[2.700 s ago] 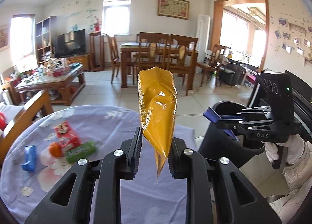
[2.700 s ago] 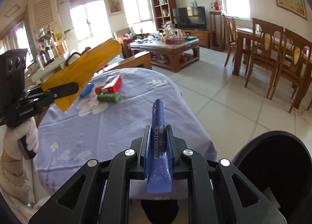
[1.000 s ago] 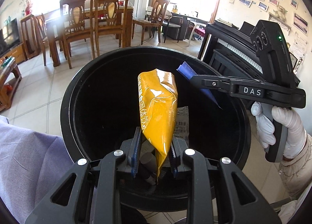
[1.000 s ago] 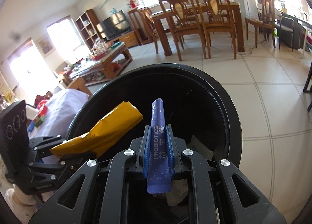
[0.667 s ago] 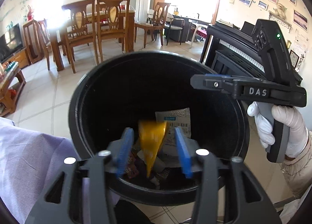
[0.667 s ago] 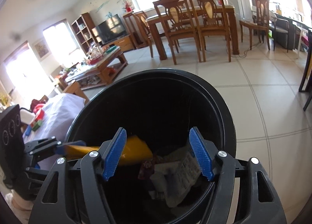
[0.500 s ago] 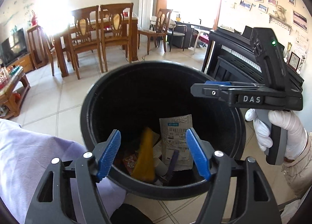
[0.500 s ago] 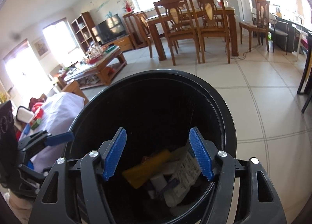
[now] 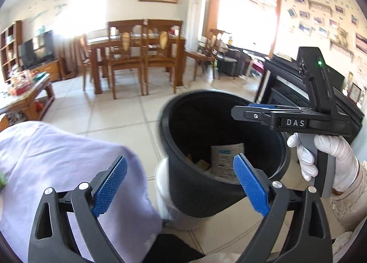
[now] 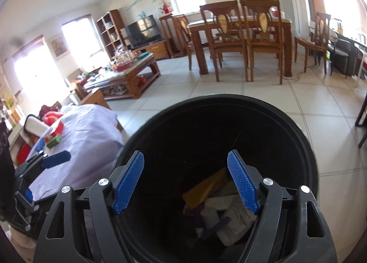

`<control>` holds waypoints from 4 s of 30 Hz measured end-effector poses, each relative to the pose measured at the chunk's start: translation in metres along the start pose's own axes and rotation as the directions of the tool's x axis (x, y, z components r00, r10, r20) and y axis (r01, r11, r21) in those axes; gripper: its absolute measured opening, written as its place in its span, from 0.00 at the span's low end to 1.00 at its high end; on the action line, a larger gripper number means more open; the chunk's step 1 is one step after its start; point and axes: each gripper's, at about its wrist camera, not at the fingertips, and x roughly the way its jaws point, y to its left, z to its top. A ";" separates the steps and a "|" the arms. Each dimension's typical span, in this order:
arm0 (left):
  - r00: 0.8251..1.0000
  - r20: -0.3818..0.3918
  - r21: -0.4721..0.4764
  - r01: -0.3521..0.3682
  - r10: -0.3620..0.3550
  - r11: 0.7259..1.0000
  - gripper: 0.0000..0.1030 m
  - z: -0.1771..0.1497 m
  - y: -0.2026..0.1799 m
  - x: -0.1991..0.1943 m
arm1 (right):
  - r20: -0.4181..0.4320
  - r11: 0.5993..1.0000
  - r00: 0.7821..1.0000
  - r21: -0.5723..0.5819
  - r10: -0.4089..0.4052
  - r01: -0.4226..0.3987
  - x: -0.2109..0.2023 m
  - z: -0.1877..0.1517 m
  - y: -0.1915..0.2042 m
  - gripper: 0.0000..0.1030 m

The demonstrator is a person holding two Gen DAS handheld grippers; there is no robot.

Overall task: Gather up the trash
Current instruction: 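Move both open tools back over the table, then grasp the blue wrapper with the left tool while the right tool grasps the red milk box, then lift both items and carry them over the black bin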

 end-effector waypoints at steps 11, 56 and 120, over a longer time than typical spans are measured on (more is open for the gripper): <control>0.974 0.056 -0.182 -0.208 0.221 0.961 0.93 -0.028 0.108 -0.082 | -0.025 0.981 0.991 -0.139 0.133 -0.135 0.038 0.023 0.130 0.73; 0.823 -0.326 -0.358 -0.562 0.465 0.746 0.50 -0.107 0.413 -0.155 | -0.399 0.837 0.889 -0.387 0.227 -0.387 0.314 0.060 0.515 0.66; 1.000 0.001 0.027 -0.022 0.022 0.999 0.43 0.022 0.005 0.002 | 0.031 0.990 0.991 0.040 0.132 -0.133 -0.016 0.006 -0.032 0.50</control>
